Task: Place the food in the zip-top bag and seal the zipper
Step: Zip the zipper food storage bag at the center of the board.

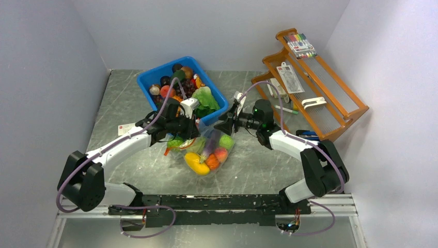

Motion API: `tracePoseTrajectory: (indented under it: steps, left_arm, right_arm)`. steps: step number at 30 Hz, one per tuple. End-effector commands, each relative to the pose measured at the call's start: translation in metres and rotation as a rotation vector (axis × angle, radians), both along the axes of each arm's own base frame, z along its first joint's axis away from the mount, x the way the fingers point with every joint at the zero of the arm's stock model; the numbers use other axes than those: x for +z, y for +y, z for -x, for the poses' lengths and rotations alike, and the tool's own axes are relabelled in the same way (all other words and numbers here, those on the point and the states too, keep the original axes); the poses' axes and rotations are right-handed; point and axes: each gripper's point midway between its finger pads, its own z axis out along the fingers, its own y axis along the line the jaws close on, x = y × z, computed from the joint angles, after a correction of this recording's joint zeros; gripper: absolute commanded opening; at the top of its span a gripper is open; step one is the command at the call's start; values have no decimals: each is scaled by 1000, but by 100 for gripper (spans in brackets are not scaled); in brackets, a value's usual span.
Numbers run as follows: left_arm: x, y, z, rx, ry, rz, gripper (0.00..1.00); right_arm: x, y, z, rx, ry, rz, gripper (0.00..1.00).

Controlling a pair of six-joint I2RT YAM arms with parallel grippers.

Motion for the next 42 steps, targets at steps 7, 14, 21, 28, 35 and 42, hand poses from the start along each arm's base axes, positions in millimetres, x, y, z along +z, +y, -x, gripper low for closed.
tracePoseTrajectory:
  steps: [7, 14, 21, 28, 35, 42]
  left_arm:
    - [53, -27, 21, -202, -262, 187, 7]
    - [58, -35, 37, -325, -315, 192, 7]
    - [60, -41, 43, -373, -360, 183, 7]
    - [55, -45, 42, -380, -363, 160, 7]
    - [58, -46, 44, -387, -384, 158, 7]
    - [58, -46, 48, -401, -394, 150, 7]
  right_arm:
    - [3, 12, 9, 168, -120, -2, 54]
    - [-9, 19, -4, 223, -130, 58, 62]
    - [-25, 22, 5, 287, -26, 66, 63]
    - [-32, 20, 30, 360, 77, 36, 62]
    - [-39, 24, 39, 438, 149, 12, 62]
    - [-36, 36, 46, 503, 155, -5, 56]
